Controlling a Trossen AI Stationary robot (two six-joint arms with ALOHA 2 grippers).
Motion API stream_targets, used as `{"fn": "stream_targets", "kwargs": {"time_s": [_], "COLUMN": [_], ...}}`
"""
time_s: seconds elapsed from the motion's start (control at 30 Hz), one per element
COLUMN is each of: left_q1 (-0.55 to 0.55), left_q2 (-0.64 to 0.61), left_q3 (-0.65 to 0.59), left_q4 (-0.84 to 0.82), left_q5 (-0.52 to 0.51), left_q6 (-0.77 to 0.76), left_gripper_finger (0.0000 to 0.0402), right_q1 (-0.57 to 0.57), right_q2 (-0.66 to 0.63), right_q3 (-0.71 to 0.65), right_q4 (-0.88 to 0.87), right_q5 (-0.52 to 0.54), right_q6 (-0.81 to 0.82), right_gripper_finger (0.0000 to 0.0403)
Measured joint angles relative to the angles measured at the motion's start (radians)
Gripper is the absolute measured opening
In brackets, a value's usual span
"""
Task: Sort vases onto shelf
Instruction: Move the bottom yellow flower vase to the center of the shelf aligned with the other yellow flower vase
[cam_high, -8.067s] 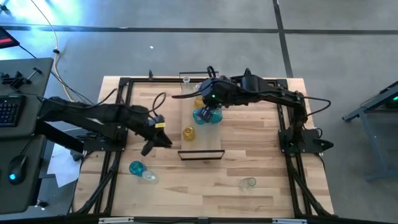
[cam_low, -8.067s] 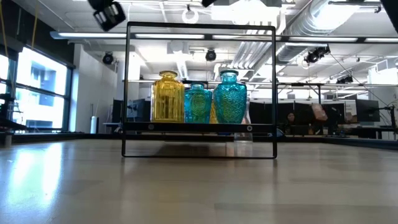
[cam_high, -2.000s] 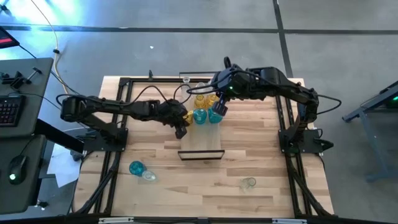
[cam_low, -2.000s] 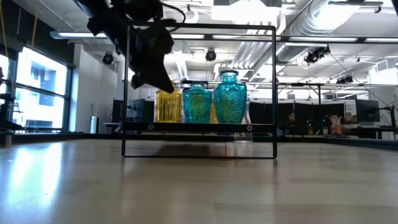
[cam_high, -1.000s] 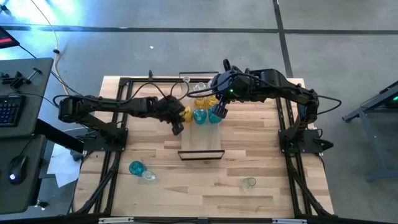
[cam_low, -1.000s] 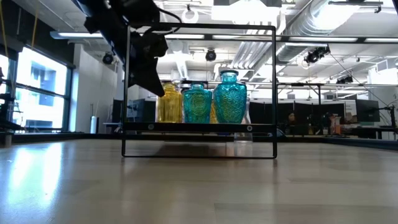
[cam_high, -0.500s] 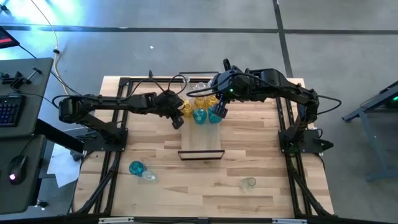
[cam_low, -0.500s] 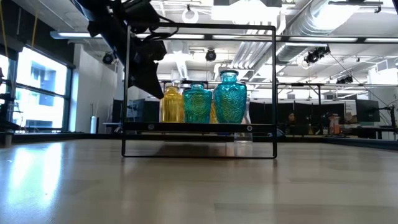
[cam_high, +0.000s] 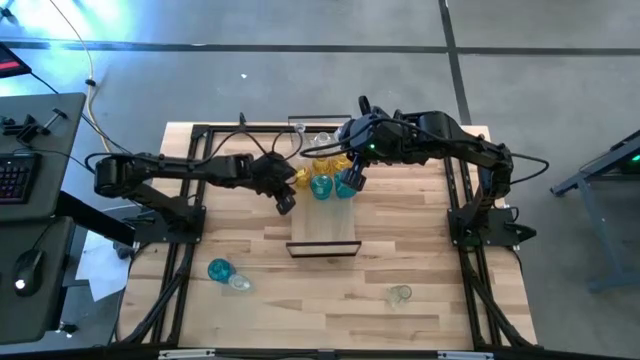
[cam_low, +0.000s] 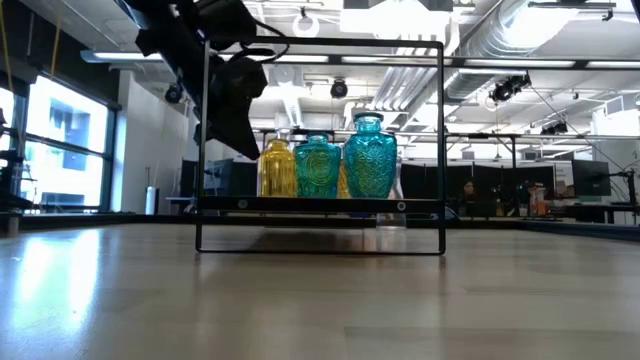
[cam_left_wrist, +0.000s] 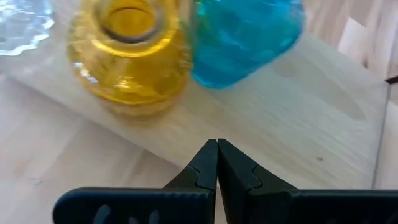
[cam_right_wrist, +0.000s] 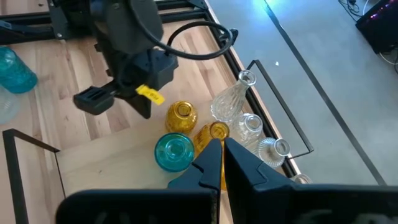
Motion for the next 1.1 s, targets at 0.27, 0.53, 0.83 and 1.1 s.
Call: {"fn": "stream_targets", "kwargs": {"time_s": [0.27,0.53,0.83,1.1], "left_q1": [-0.022,0.007,0.044,0.052], "left_q2": [0.000,0.000,0.000,0.000], "left_q3": [0.000,0.000,0.000,0.000], "left_q4": [0.079,0.110,0.122,0.121], "left_q5": [0.029,0.019,-0.007,0.027], "left_q6": [0.009,0.011,0.011,0.009], "left_gripper_finger": [0.0000,0.0000,0.0000,0.0000], "right_q1": [0.000,0.009,0.035,0.035], "right_q2": [0.000,0.000,0.000,0.000], "right_q3": [0.000,0.000,0.000,0.000], "right_q4": [0.000,0.000,0.000,0.000], "right_q5": [0.000,0.001,0.018,0.019], "right_q6": [-0.006,0.009,0.009,0.013], "right_gripper_finger": [0.0000,0.0000,0.0000,0.0000]}}
